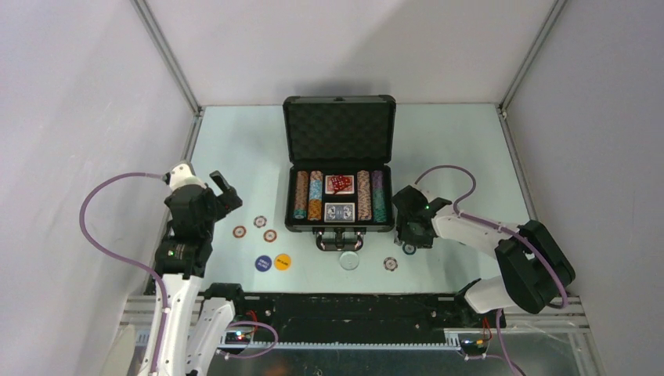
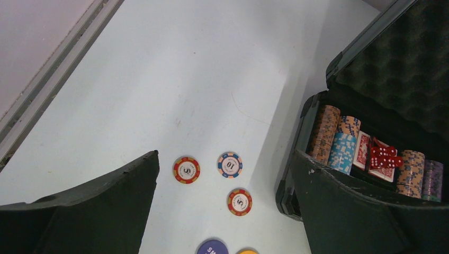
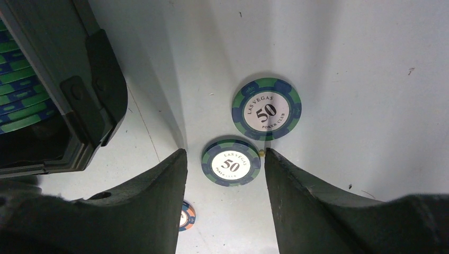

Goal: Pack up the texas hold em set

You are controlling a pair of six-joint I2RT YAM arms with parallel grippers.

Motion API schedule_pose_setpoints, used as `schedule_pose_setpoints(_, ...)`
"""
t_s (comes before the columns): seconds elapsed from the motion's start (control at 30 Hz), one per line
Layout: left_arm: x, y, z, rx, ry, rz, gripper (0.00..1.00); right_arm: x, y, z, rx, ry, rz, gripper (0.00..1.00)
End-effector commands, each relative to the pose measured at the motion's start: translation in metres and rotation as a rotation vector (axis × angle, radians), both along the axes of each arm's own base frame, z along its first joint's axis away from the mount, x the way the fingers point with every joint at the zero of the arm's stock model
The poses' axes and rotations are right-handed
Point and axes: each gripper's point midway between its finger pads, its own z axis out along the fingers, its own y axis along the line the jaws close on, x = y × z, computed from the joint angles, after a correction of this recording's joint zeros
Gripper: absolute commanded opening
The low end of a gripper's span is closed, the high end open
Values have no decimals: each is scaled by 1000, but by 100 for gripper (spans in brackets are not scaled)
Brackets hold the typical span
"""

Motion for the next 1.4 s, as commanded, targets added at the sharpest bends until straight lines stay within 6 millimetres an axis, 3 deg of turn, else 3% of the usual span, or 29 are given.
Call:
schedule_pose_setpoints(0.0, 3, 2, 3, 15, -12, -1, 98, -17, -5, -19, -2, 69, -26, 59)
schedule_pose_setpoints(0.3, 4, 1, 5, 13, -17, -7, 98, -30, -16, -26, -94, 101, -16, 60)
schedule_pose_setpoints(1.17, 3, 1, 4, 14, -19, -9, 98, -34, -10, -29, -159, 133, 31, 60)
schedule_pose_setpoints(1.37, 3, 1, 4, 13, -19, -11, 98, -36, -8, -24, -126, 124, 11, 64)
